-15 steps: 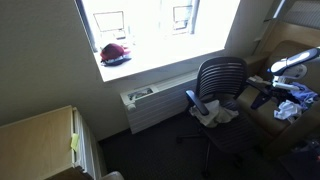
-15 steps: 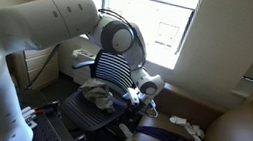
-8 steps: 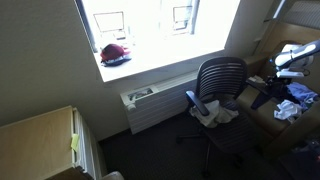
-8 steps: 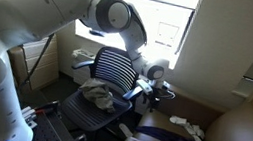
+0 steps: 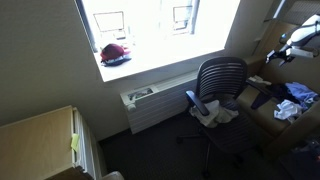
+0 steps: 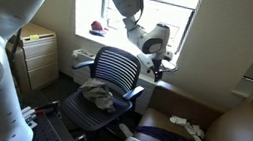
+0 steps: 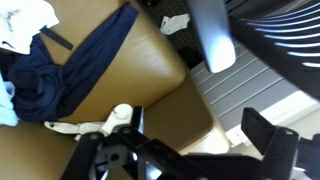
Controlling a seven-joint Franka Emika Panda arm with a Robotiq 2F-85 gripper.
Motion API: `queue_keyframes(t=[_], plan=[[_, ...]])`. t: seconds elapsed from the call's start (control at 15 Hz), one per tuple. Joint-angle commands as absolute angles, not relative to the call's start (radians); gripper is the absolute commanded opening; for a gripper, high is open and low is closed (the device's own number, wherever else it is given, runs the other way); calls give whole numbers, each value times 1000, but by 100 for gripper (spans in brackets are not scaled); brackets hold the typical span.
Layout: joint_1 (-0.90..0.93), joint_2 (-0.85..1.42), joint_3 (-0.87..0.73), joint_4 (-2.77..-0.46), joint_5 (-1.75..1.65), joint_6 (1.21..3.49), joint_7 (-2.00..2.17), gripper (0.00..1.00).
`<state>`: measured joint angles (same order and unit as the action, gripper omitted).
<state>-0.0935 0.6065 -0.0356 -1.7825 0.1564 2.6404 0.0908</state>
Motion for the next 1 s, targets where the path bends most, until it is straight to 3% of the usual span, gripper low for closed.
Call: queue_keyframes(t=[0.0, 0.33, 0.8, 0.93], plan=[[-198, 364, 128, -1975, 324, 2552, -87, 100], [-193, 257, 184, -2070, 636, 2352, -323, 100], [-134, 547, 173, -2140, 667, 2262, -548, 100], [-118, 660, 192, -2141, 655, 2342, -635, 100]])
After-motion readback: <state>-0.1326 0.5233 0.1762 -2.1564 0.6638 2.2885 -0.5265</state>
